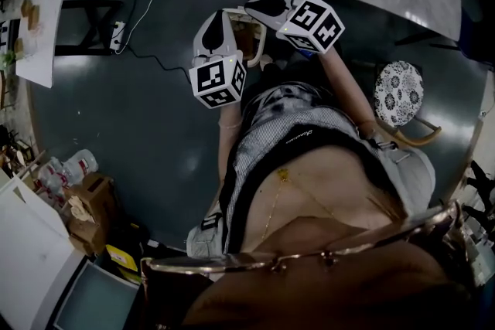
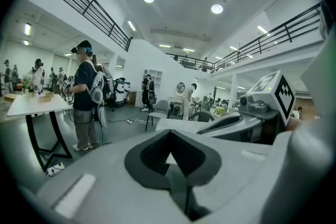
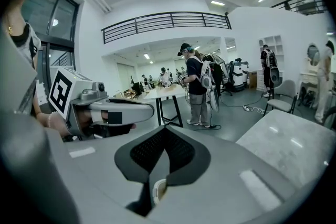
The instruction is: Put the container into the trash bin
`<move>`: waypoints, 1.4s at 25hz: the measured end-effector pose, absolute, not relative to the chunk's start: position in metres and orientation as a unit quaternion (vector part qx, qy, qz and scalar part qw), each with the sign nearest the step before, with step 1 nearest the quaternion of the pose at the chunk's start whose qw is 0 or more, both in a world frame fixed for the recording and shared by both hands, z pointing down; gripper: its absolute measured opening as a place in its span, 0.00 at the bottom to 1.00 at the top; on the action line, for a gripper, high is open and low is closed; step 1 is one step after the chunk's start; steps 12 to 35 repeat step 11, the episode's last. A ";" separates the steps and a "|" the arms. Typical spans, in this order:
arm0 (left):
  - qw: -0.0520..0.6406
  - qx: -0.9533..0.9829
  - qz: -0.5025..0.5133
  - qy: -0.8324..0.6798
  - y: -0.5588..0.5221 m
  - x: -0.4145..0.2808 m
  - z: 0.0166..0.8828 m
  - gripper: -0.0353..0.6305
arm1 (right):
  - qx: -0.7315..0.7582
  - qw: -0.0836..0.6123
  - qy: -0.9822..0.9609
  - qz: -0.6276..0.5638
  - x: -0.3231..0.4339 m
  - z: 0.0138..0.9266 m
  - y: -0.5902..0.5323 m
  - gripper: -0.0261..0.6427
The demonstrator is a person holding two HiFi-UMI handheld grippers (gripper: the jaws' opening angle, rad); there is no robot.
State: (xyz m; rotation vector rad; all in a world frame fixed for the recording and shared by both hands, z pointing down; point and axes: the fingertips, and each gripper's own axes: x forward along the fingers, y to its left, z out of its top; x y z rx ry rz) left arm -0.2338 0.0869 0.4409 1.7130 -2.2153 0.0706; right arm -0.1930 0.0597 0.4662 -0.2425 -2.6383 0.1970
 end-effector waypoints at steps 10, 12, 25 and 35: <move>0.164 0.612 0.029 -0.773 0.079 -0.232 0.439 0.05 | -0.084 0.241 -0.964 0.068 -0.193 0.463 0.054 0.08; 0.162 0.613 0.029 -0.773 0.078 -0.231 0.439 0.06 | -0.084 0.241 -0.964 0.067 -0.192 0.463 0.053 0.08; 0.162 0.613 0.029 -0.773 0.078 -0.231 0.439 0.06 | -0.084 0.241 -0.964 0.067 -0.192 0.463 0.053 0.08; 0.162 0.613 0.029 -0.773 0.078 -0.231 0.439 0.06 | -0.084 0.241 -0.964 0.067 -0.192 0.463 0.053 0.08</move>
